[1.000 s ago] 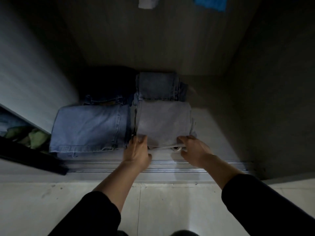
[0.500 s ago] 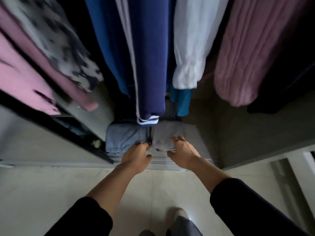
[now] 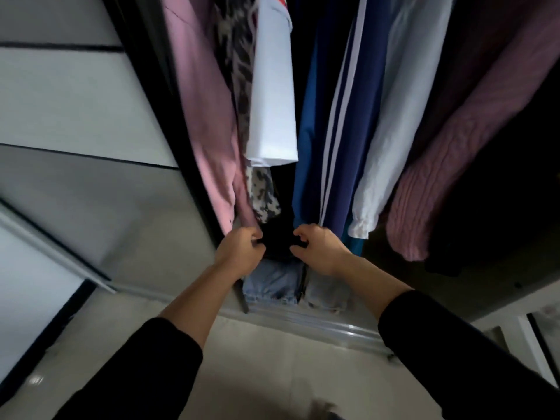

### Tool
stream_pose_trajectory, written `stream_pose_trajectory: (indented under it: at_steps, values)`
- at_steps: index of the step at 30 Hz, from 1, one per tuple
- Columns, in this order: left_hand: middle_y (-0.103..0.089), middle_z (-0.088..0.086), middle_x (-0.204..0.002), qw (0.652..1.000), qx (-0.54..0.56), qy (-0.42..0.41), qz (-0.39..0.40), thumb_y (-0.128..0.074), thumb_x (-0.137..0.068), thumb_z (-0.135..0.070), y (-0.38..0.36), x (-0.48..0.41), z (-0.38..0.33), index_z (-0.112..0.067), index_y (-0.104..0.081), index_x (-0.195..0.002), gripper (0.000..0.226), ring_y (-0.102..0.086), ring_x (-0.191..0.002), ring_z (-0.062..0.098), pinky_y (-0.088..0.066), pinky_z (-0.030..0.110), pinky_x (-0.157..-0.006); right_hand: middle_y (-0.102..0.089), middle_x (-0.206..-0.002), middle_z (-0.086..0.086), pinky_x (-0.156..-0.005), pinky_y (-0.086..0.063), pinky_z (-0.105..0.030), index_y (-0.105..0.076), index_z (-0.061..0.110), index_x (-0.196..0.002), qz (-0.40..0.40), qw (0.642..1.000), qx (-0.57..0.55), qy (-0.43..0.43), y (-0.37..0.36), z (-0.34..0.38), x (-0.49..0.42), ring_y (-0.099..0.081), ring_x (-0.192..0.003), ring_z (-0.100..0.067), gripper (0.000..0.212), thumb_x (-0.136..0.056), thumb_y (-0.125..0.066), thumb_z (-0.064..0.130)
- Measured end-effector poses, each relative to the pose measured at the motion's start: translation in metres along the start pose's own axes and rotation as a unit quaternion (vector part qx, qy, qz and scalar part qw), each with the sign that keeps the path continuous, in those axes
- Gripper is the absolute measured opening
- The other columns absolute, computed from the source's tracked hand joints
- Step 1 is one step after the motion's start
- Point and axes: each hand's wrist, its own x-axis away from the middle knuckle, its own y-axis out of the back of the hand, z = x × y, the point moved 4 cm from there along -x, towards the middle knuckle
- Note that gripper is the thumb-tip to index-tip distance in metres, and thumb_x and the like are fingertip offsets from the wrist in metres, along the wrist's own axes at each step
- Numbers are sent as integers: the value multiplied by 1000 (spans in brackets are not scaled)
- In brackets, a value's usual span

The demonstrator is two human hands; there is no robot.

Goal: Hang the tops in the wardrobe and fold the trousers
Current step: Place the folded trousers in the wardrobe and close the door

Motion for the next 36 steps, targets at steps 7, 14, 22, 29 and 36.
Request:
stream_pose_trajectory:
  at_steps: [7, 14, 22, 29, 36]
  values:
    - [-63, 13, -104, 982, 42, 1, -184, -61, -78, -11, 115, -10, -4, -13, -67, -104, 27, -62, -93, 31, -50, 36, -79, -61, -88, 4, -75, -49, -33, -63, 20, -97, -58, 991, -9, 123, 70, 104, -4, -59, -81, -20, 13, -88, -56, 25]
    - [-56, 17, -115, 948, 53, 9, -312, -62, -81, -13, 195, -23, -21, -10, -59, -119, 38, -56, -106, 33, -45, 37, -89, -66, -95, 3, -75, -45, -22, -67, 12, -107, -91, 967, -42, 232, 130, 191, -8, -61, -86, -13, 23, -91, -58, 26]
    - [-55, 16, -118, 930, 105, 30, -351, -64, -86, -27, 218, -40, -25, -8, -47, -124, 46, -53, -109, 34, -43, 40, -87, -66, -110, -6, -89, -48, -34, -58, 9, -121, -162, 941, -26, 295, 168, 262, -31, -60, -100, -22, 37, -90, -61, 27]
    - [-60, 2, -91, 935, 87, 28, -341, -61, -88, -38, 222, -60, -20, -14, -45, -95, 30, -60, -89, 29, -38, 31, -67, -51, -135, -17, -98, -44, -43, -34, 2, -138, -240, 925, -37, 293, 181, 316, -51, -50, -122, -33, 57, -94, -56, 30]
    - [-55, -2, -70, 950, 12, 40, -309, -62, -87, -43, 229, -77, -6, -12, -50, -85, 33, -61, -80, 28, -38, 29, -62, -44, -139, -15, -95, -42, -37, -32, 3, -142, -290, 907, -19, 303, 179, 349, -72, -48, -123, -30, 55, -97, -51, 29]
